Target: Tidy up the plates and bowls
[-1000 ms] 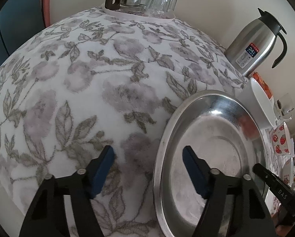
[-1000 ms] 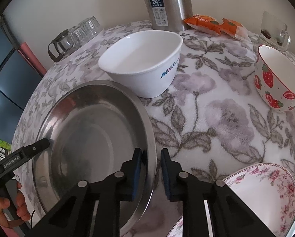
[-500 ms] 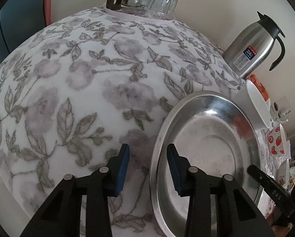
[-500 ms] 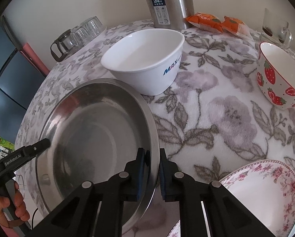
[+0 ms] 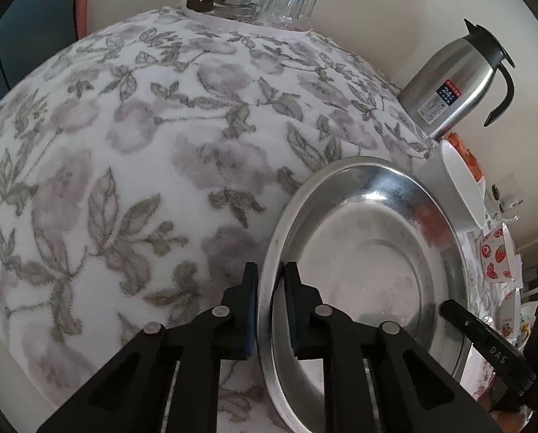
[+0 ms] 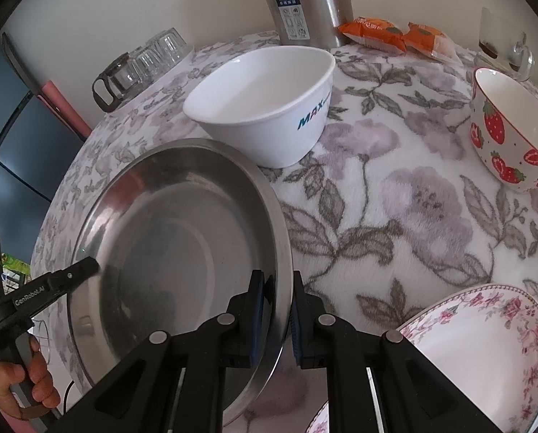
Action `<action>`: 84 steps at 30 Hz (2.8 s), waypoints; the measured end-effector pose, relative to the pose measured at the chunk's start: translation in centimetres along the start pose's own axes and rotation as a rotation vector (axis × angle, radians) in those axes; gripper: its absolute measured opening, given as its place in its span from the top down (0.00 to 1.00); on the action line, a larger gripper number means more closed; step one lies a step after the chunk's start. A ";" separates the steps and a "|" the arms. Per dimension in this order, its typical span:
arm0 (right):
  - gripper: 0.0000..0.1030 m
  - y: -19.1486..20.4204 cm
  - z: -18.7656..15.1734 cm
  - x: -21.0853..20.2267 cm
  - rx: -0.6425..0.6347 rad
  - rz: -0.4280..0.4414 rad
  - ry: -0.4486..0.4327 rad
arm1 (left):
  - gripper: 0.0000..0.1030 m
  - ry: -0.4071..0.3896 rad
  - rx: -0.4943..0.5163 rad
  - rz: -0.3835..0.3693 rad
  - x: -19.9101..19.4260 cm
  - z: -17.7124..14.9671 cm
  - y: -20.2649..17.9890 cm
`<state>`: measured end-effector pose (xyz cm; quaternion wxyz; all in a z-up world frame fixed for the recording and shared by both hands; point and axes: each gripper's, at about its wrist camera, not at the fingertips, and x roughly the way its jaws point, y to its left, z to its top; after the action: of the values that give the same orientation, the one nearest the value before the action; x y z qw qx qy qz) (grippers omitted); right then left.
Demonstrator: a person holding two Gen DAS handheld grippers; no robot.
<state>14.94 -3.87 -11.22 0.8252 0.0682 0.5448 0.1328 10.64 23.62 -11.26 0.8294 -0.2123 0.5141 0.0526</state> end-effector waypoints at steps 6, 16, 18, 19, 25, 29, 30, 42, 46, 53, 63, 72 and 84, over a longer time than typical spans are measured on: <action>0.86 0.0 0.0 -0.7 0.017 0.035 -0.001 | 0.86 -0.024 0.006 0.019 -1.2 0.2 0.0; 0.86 0.5 0.1 -3.5 0.011 0.079 -0.045 | 0.86 -0.076 0.009 0.028 -4.1 0.5 -0.6; 0.86 0.7 0.1 -4.0 0.002 0.077 -0.054 | 0.86 -0.086 0.011 0.027 -4.7 0.5 -0.8; 0.86 0.7 0.0 -4.3 0.002 0.080 -0.058 | 0.86 -0.092 0.012 0.026 -5.1 0.5 -0.9; 0.86 0.5 0.0 -6.8 0.002 0.099 -0.100 | 0.86 -0.123 0.020 0.020 -7.4 0.5 -1.8; 0.86 0.5 -0.1 -9.2 -0.003 0.100 -0.142 | 0.86 -0.161 0.039 0.010 -9.6 0.5 -3.1; 0.86 0.4 -0.1 -9.8 -0.001 0.103 -0.154 | 0.86 -0.172 0.043 0.006 -10.1 0.5 -3.5; 0.86 -4.8 -1.8 -17.3 0.089 0.043 -0.290 | 0.86 -0.223 0.143 -0.072 -13.6 -1.2 -11.1; 0.86 -7.3 -3.2 -18.6 0.137 0.023 -0.305 | 0.86 -0.208 0.170 -0.083 -13.3 -2.3 -13.6; 0.86 -11.9 -5.7 -20.1 0.223 -0.051 -0.324 | 0.86 -0.173 0.211 -0.105 -12.2 -5.1 -18.3; 0.86 -16.7 -8.6 -21.9 0.331 -0.093 -0.352 | 0.86 -0.121 0.210 -0.109 -10.7 -8.2 -22.6; 0.86 -18.7 -9.8 -21.0 0.375 -0.161 -0.309 | 0.86 -0.064 0.167 -0.110 -8.4 -9.8 -23.9; 0.86 -17.8 -9.1 -18.4 0.312 -0.220 -0.234 | 0.86 0.012 0.111 -0.098 -5.3 -9.4 -22.0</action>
<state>2.32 -26.56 -3.22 0.8716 0.1503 0.4636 -0.0526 7.08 0.61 -3.61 0.8383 -0.1912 0.5102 -0.0182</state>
